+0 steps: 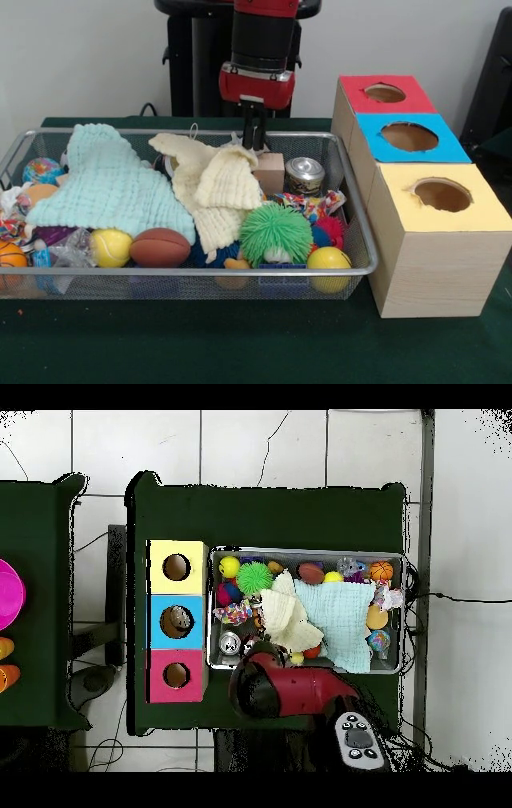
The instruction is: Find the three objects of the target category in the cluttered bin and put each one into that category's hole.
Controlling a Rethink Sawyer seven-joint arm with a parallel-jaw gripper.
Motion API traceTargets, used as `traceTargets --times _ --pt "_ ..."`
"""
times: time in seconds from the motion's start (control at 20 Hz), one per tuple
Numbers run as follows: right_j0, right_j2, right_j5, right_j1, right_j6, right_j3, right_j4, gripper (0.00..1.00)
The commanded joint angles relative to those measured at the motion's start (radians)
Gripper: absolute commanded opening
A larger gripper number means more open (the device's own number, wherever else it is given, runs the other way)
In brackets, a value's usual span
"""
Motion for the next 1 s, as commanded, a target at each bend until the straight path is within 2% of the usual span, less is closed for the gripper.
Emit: traceTargets --times 0.05,0.25,0.4,0.7,1.0 --pt "-0.175 0.232 0.166 -0.038 -0.143 -0.071 -0.086 0.00" --pt "-0.299 0.363 0.286 -0.019 -0.262 -0.132 -0.106 0.00" --pt "-0.350 0.432 0.381 0.006 -0.330 -0.203 -0.116 0.00" --pt "-0.373 0.503 0.480 0.055 -0.350 -0.306 -0.157 0.00" --pt "-0.347 0.509 0.513 0.057 -0.287 -0.331 -0.189 0.00"
